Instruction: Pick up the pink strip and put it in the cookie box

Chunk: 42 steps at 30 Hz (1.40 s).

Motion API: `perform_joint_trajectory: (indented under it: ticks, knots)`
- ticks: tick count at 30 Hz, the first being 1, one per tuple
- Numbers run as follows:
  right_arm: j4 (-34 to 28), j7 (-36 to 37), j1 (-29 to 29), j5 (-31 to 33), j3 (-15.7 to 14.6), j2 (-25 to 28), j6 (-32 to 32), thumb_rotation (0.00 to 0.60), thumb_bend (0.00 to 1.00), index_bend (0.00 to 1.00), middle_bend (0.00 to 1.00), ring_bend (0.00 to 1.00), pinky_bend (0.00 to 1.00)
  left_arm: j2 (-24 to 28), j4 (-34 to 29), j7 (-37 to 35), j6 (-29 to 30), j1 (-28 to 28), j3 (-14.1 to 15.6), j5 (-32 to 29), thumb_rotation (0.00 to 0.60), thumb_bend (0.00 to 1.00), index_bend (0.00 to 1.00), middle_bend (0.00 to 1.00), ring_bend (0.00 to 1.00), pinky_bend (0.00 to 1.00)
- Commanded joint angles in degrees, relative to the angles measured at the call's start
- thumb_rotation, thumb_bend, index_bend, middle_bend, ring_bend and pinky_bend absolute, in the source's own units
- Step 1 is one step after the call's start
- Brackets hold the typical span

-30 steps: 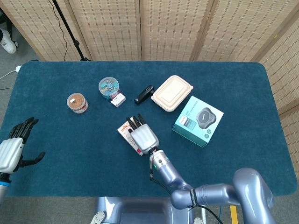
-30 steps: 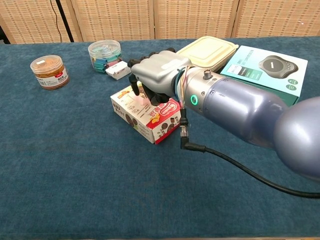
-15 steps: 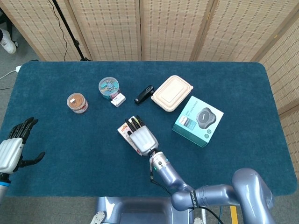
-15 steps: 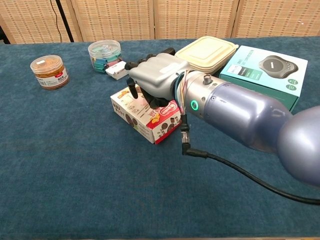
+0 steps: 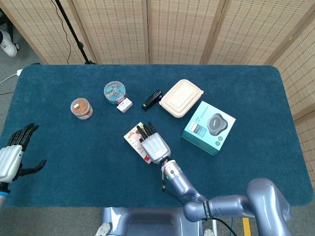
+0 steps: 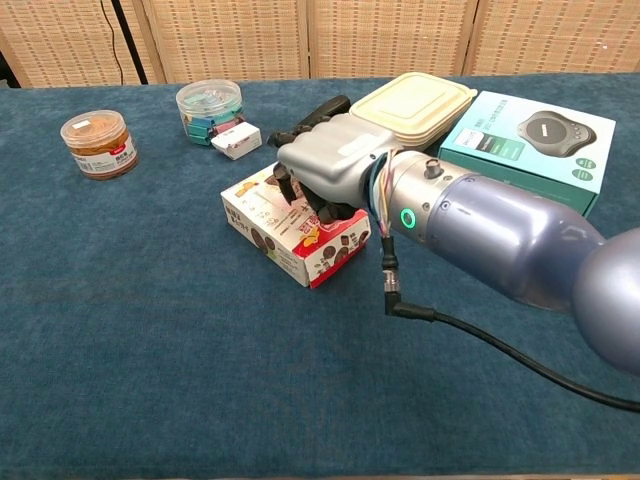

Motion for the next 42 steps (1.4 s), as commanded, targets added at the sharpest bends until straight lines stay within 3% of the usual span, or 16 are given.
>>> perform_joint_trajectory:
  ticks: [1,15,33,42]
  knots:
    - [0.3,0.2,-0.3,0.1,-0.1,-0.1,-0.2,0.600,1.00,0.37,0.00,0.00,0.00,0.0,0.0,0.0,-0.1,0.0,0.0,0.0,0.600,0.26,0.00,0.00,0.00,0.00]
    - [1.0,2.0,-1.9,-4.4,-2.2,-0.1,0.3,0.600,1.00,0.38,0.00,0.00,0.00,-0.1,-0.1,0.3,-0.2,0.0,0.0,0.1,0.600,0.26,0.00,0.00,0.00,0.00]
    - [0.4,2.4,-4.1,-6.9,-2.8,1.6,0.7,0.600,1.00,0.38,0.00,0.00,0.00,0.0,-0.1,0.1,-0.3,0.0,0.1,0.5,0.600,0.26,0.00,0.00,0.00,0.00]
    - [1.1,1.3,-4.7,-8.9,-3.5,-0.1,1.2,0.600,1.00,0.38,0.00,0.00,0.00,-0.1,-0.2,0.2,-0.3,0.1,0.2,0.5,0.600,0.26,0.00,0.00,0.00,0.00]
